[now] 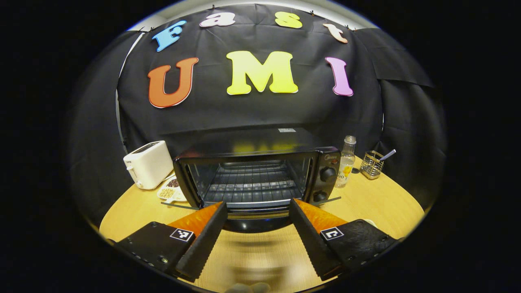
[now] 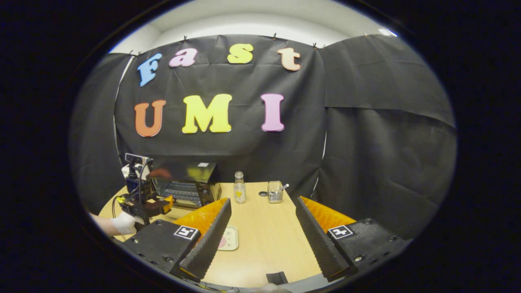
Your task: Open the electric oven with the left hand, put the food in, and close the electric oven.
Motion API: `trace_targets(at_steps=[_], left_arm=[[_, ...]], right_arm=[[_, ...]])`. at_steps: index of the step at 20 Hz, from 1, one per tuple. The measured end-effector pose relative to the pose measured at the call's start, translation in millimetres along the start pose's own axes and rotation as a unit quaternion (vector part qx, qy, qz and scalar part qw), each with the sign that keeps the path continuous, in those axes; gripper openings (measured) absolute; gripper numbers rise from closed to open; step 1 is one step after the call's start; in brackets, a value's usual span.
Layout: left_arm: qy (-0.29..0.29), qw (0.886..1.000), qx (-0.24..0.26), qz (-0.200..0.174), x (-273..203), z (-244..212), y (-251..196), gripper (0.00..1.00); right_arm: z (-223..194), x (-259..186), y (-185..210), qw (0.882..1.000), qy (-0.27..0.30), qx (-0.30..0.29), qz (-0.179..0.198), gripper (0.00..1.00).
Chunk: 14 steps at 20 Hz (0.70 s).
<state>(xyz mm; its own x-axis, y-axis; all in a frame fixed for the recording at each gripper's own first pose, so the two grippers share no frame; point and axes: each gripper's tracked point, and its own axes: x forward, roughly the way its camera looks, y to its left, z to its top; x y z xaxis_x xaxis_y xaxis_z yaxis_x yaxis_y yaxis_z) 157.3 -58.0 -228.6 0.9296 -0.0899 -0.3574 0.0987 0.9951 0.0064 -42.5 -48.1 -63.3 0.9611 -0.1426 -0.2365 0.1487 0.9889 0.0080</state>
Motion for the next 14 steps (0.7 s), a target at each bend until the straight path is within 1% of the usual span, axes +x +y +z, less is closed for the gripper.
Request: trace_targets(at_steps=[2, 3, 5, 6, 7, 8, 9, 10, 11, 14], left_arm=[[0.013, 1.000, -0.002, -0.001, -7, -17, -2, 0.97], [0.018, 1.000, -0.001, -0.001, -10, -25, -3, 0.97], [0.033, 0.999, -0.001, -0.002, -16, -43, -4, 0.97], [0.046, 0.999, -0.002, -0.002, -18, -54, -4, 0.97], [0.055, 0.998, -0.002, -0.003, -19, -64, -5, 0.96], [0.067, 0.998, 0.000, -0.004, -20, -74, -6, 0.97], [0.082, 0.997, 0.004, -0.003, -20, -85, -6, 0.97], [0.089, 0.996, 0.008, -0.005, -20, -93, -6, 0.97], [0.096, 0.995, 0.006, -0.005, -21, -99, -6, 0.97], [0.125, 0.992, -0.007, -0.005, -17, -118, -8, 0.97]], right_arm=[[-4, 0, 1, 1.000, 0.004, 0.002, 0.003, 0.96], [-7, -1, 2, 1.000, 0.007, 0.004, 0.005, 1.00], [-13, -3, 3, 1.000, 0.012, 0.003, 0.006, 1.00], [-14, -4, 3, 1.000, 0.013, 0.002, 0.005, 0.96], [-18, -5, 3, 1.000, 0.016, 0.000, 0.004, 0.96], [-20, -6, 2, 1.000, 0.018, -0.001, 0.003, 1.00], [-23, -7, 2, 1.000, 0.021, 0.000, 0.001, 1.00], [-24, -8, 1, 1.000, 0.022, 0.001, 0.000, 0.96], [-27, -8, 1, 1.000, 0.025, 0.001, -0.001, 1.00], [-33, -11, -2, 0.999, 0.032, 0.001, -0.006, 1.00]])
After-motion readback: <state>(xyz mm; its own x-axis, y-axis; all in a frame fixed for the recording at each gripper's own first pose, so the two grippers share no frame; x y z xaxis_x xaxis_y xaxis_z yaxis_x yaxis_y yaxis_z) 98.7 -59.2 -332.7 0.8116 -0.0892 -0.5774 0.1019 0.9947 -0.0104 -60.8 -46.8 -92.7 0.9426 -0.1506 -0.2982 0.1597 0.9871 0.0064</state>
